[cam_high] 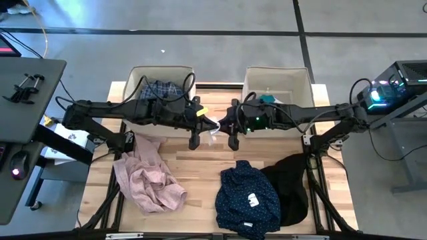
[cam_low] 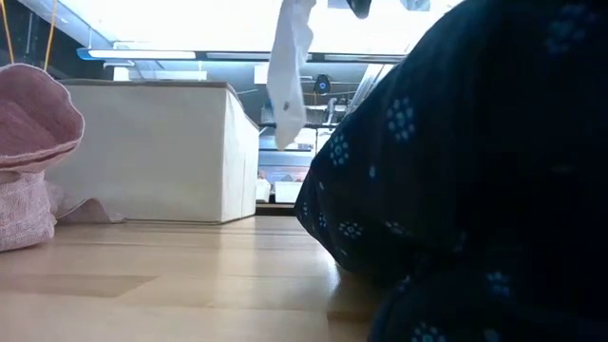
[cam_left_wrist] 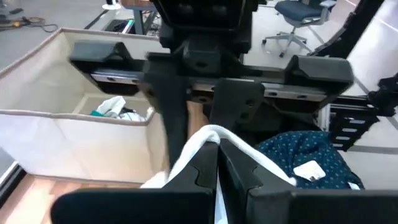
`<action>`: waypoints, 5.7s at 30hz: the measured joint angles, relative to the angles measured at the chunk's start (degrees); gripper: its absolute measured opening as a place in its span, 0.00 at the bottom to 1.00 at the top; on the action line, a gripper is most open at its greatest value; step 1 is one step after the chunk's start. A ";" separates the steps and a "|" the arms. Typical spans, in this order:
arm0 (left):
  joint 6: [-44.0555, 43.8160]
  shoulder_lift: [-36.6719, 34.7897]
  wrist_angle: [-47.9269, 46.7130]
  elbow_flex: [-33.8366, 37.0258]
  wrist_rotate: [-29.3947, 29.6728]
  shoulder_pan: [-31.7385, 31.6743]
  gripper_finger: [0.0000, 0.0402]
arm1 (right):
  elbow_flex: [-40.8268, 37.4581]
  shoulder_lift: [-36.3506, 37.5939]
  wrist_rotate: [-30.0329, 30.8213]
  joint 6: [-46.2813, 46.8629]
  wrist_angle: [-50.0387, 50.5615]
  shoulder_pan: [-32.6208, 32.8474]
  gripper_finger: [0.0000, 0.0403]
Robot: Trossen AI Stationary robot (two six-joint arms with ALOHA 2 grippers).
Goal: Sort clothes
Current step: Put the white cloth into the right laundry organizer, then put the pink cloth into the right laundry organizer
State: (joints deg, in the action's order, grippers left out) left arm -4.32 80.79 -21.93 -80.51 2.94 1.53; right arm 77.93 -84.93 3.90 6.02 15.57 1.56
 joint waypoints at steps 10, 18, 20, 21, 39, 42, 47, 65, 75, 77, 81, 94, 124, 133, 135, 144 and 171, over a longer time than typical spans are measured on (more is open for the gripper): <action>-0.53 0.00 -1.15 0.00 2.37 -0.01 0.15 | 0.00 4.00 9.19 4.21 3.70 0.00 0.01; -3.71 0.00 -1.68 0.02 2.93 -0.01 0.25 | 0.00 13.62 17.79 3.88 5.16 0.00 0.01; -4.55 0.00 -1.77 0.02 2.93 -0.01 0.25 | 0.00 16.40 20.43 2.80 5.13 0.12 0.01; -4.76 0.00 -1.77 0.02 2.93 -0.01 0.25 | 0.00 17.82 21.96 2.05 5.12 0.30 0.01; -5.06 0.00 -1.79 0.04 2.88 0.02 0.24 | 0.00 32.52 48.66 0.74 25.08 1.89 0.01; -5.03 0.00 -1.77 0.04 2.88 0.02 0.24 | 0.00 31.45 48.59 9.69 36.13 0.26 0.01; -5.03 0.00 -1.75 0.04 2.88 0.02 0.24 | 0.00 28.79 48.47 26.02 52.98 -3.58 0.01; -6.14 0.00 -1.75 0.06 2.84 0.02 0.24 | 0.00 23.85 38.96 38.15 61.42 -15.80 0.53; -6.12 0.00 -2.24 0.05 2.84 0.02 0.24 | 0.00 23.80 30.44 39.25 56.00 -15.80 0.55; -6.14 0.00 -2.94 0.07 2.84 0.02 0.24 | 0.00 23.80 28.30 36.44 51.89 -14.73 0.55; -6.96 0.02 -4.75 0.07 2.85 0.19 0.24 | 0.00 23.40 27.62 27.54 41.71 -11.27 0.55; -24.23 0.02 -34.64 0.07 2.80 6.05 0.24 | 0.00 12.17 27.33 3.91 13.84 -6.40 0.55; -96.41 -2.04 -54.70 17.68 5.37 45.33 0.24 | 0.00 3.13 19.50 -11.04 -7.47 -6.45 0.55; -120.80 -3.05 -34.97 32.96 0.18 50.31 0.35 | 0.00 3.13 19.46 -11.02 -7.33 -6.43 0.55; -121.03 -2.82 -27.74 37.01 0.04 50.35 0.40 | 0.00 3.13 19.39 -11.02 -7.29 -6.38 0.55; -113.06 -1.73 -2.93 49.91 0.50 46.06 0.43 | 0.00 3.13 16.17 -9.72 -6.97 -6.27 0.55; -38.27 -2.73 14.36 38.87 13.37 15.69 0.00 | -0.02 5.78 -14.57 1.25 22.86 -1.48 0.55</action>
State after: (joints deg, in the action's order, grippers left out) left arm -42.59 78.06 -7.58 -41.64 16.31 17.22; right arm 77.91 -79.14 -10.67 7.28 38.42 0.08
